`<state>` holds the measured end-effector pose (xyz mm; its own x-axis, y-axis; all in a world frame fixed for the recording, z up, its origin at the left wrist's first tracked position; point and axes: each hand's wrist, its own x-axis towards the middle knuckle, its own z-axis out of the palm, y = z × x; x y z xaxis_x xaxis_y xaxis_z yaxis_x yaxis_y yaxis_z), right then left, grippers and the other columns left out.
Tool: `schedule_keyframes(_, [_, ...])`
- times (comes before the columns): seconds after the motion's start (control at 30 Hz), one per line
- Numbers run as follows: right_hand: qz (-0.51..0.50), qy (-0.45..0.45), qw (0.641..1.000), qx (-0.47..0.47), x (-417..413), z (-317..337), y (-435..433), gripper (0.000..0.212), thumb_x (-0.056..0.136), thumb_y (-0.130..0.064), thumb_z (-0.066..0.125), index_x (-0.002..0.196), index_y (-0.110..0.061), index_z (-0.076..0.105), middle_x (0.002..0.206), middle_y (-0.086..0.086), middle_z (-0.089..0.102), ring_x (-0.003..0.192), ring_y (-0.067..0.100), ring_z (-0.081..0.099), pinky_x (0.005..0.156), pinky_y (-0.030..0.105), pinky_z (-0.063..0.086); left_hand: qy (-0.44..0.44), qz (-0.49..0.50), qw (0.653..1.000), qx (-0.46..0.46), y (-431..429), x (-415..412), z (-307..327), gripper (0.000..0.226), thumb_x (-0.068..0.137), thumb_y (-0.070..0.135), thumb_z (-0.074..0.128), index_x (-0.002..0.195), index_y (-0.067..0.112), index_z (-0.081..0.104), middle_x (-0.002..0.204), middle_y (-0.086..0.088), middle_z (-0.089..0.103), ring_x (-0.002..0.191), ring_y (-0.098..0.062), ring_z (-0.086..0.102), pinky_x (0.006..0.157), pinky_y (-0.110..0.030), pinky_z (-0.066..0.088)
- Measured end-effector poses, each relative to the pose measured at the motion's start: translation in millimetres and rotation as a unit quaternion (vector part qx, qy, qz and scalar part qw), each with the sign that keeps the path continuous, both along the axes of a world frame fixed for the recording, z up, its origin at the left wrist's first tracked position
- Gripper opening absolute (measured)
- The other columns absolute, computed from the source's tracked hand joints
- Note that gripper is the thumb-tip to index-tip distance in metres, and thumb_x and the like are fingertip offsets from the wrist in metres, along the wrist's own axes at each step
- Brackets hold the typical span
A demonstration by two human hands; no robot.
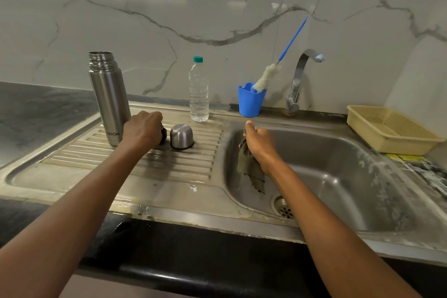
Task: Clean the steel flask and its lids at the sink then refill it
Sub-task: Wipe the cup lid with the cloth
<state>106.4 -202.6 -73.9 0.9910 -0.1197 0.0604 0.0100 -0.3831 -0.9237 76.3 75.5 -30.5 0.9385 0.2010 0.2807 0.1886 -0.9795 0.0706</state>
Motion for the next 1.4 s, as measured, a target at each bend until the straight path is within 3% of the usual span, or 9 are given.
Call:
schedule_keyframes(0.17, [-0.001,-0.007,1.0,0.005,2.5,-0.9,0.3,0.066,0.104,-0.054,0.036,0.098,0.005,0.066,0.078,0.008,0.06,0.074,0.021,0.058,0.078,0.044,0.055,0.017,0.005,1.0,0.004,-3.3,-4.6,3.4,0.018,0.097,0.011,0.054,0.109,0.012,0.067,0.108,-0.016,0.063,0.094,-0.036,0.055,0.071,-0.038,0.043])
schedule_keyframes(0.4, [0.003,-0.013,1.0,0.0,2.8,-2.8,-0.8,0.051,0.104,-0.057,0.035,0.09,-0.016,0.062,0.078,0.006,0.057,0.073,0.02,0.055,0.072,0.038,0.048,-0.037,-0.065,0.997,-0.024,-16.6,-9.7,11.6,0.045,0.104,0.047,0.047,0.143,0.026,0.058,0.14,-0.01,0.061,0.144,-0.03,0.035,0.101,-0.048,0.043])
schedule_keyframes(0.57, [0.004,-0.004,1.0,0.003,0.7,-1.0,-0.8,0.049,0.104,-0.057,0.035,0.09,-0.017,0.061,0.079,0.006,0.058,0.073,0.019,0.055,0.07,0.036,0.047,0.103,-0.097,0.989,0.036,-32.0,2.6,5.6,0.064,0.096,0.055,0.053,0.151,0.024,0.043,0.147,-0.008,0.054,0.146,-0.032,0.031,0.11,-0.046,0.033])
schedule_keyframes(0.67, [-0.008,0.002,1.0,0.013,-1.7,3.6,-2.7,0.049,0.103,-0.058,0.035,0.087,-0.018,0.057,0.079,0.007,0.059,0.071,0.019,0.053,0.067,0.035,0.043,0.075,-0.107,0.991,0.034,-38.5,4.8,-1.5,0.059,0.095,0.047,0.061,0.145,0.019,0.046,0.14,-0.012,0.059,0.138,-0.035,0.038,0.106,-0.044,0.035])
schedule_keyframes(0.83, [-0.013,0.053,0.974,0.221,-2.1,22.1,-18.6,0.051,0.082,-0.058,0.064,0.097,-0.01,0.069,0.087,0.013,0.072,0.074,0.019,0.064,0.073,0.036,0.055,-0.041,-0.148,0.981,-0.115,-59.6,8.3,7.5,0.065,0.09,0.042,0.072,0.144,0.016,0.047,0.142,-0.012,0.055,0.13,-0.036,0.045,0.1,-0.045,0.042])
schedule_keyframes(0.97, [0.017,0.066,0.943,0.326,-11.8,44.3,-47.2,0.023,0.082,-0.033,0.063,0.075,-0.012,0.065,0.081,0.011,0.069,0.071,0.02,0.062,0.079,0.037,0.05,-0.106,-0.189,0.926,-0.31,-101.8,16.8,24.5,0.05,0.084,0.044,0.079,0.122,0.018,0.06,0.116,-0.002,0.062,0.103,-0.022,0.059,0.075,-0.026,0.04])
schedule_keyframes(1.1, [-0.021,0.055,0.854,0.517,-13.6,51.6,-99.8,0.026,0.089,-0.018,0.047,0.07,-0.011,0.062,0.074,0.006,0.063,0.07,0.02,0.062,0.081,0.033,0.052,-0.09,-0.173,0.819,-0.54,-160.3,20.5,21.0,0.055,0.084,0.043,0.08,0.128,0.021,0.056,0.117,0.002,0.061,0.105,-0.016,0.061,0.089,-0.035,0.052])
schedule_keyframes(1.23, [-0.052,0.092,0.85,0.517,-17.8,21.8,-126.7,0.024,0.08,-0.013,0.041,0.091,-0.003,0.059,0.083,0.019,0.062,0.072,0.034,0.062,0.102,0.057,0.049,-0.018,-0.186,0.764,-0.618,-215.4,26.3,3.6,0.06,0.084,0.048,0.078,0.13,0.021,0.053,0.119,-0.003,0.064,0.104,-0.018,0.068,0.083,-0.038,0.059])
schedule_keyframes(1.4, [-0.003,0.049,0.806,0.59,-12.6,28.3,-141.9,0.029,0.081,-0.021,0.041,0.099,-0.006,0.059,0.112,0.028,0.065,0.106,0.038,0.065,0.107,0.053,0.045,0.014,-0.207,0.701,-0.682,-247.1,31.2,-22.7,0.046,0.095,0.036,0.071,0.13,0.01,0.055,0.113,-0.006,0.071,0.087,-0.013,0.068,0.06,-0.025,0.056])
